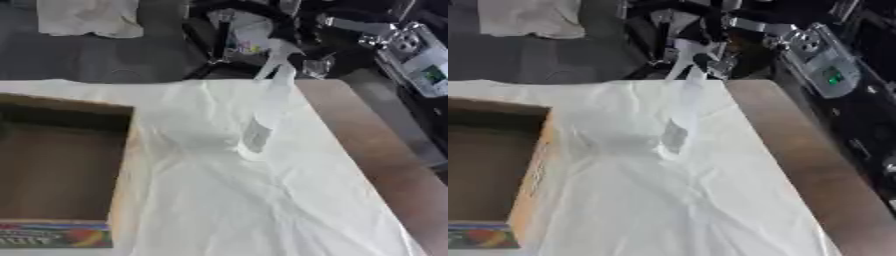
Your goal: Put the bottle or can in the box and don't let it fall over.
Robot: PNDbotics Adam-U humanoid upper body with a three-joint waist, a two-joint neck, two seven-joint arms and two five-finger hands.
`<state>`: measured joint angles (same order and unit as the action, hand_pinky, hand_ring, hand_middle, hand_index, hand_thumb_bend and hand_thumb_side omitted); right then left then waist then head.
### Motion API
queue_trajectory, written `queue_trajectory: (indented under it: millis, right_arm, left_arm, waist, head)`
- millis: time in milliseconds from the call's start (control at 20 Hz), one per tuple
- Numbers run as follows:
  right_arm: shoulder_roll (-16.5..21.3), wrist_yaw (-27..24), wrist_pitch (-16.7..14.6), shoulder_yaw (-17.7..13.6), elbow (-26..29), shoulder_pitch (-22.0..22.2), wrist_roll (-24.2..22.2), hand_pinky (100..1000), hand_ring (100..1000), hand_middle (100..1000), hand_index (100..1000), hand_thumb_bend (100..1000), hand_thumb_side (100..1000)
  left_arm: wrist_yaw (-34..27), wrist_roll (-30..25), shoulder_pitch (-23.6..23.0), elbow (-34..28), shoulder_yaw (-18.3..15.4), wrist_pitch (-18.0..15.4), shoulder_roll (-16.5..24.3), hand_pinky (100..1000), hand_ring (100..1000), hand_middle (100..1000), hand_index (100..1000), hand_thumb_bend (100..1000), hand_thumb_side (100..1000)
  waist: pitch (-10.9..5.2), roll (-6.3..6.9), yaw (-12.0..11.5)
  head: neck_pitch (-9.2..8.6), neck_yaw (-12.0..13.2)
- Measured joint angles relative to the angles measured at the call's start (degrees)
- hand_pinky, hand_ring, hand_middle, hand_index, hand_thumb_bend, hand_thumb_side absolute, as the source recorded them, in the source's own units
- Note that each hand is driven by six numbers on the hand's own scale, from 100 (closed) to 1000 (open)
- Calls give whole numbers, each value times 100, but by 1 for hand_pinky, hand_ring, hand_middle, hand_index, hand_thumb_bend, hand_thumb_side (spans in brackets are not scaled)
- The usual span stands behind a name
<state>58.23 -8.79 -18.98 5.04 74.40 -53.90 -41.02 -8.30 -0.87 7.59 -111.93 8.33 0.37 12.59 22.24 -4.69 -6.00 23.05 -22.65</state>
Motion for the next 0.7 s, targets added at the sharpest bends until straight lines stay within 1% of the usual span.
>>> queue_trajectory:
  millis: [400,450,600,700]
  right_arm:
    - [-7,0,40,31,-2,-2,-43,809,771,742,848,100,347]
    - [-8,0,47,31,-2,-2,-49,802,758,732,842,100,322]
    - [-18,0,70,31,-3,-3,-72,797,750,723,839,100,309]
    - [-27,-1,90,31,-3,-5,-90,768,715,703,827,100,255]
  left_arm:
    - [9,-9,4,1,26,9,0,860,817,764,802,173,853]
    - [11,-10,4,1,27,10,0,861,817,764,802,172,853]
    - [18,-12,4,2,27,11,0,861,818,765,802,172,854]
    - [28,-13,4,6,27,11,0,861,818,765,802,172,853]
  waist:
    - [23,-7,-13]
    - [28,-7,-16]
    - [29,-7,-20]
    - [29,-7,-20]
  head:
    - [0,-12]
    - [0,-12]
    - [1,-12]
    - [1,-12]
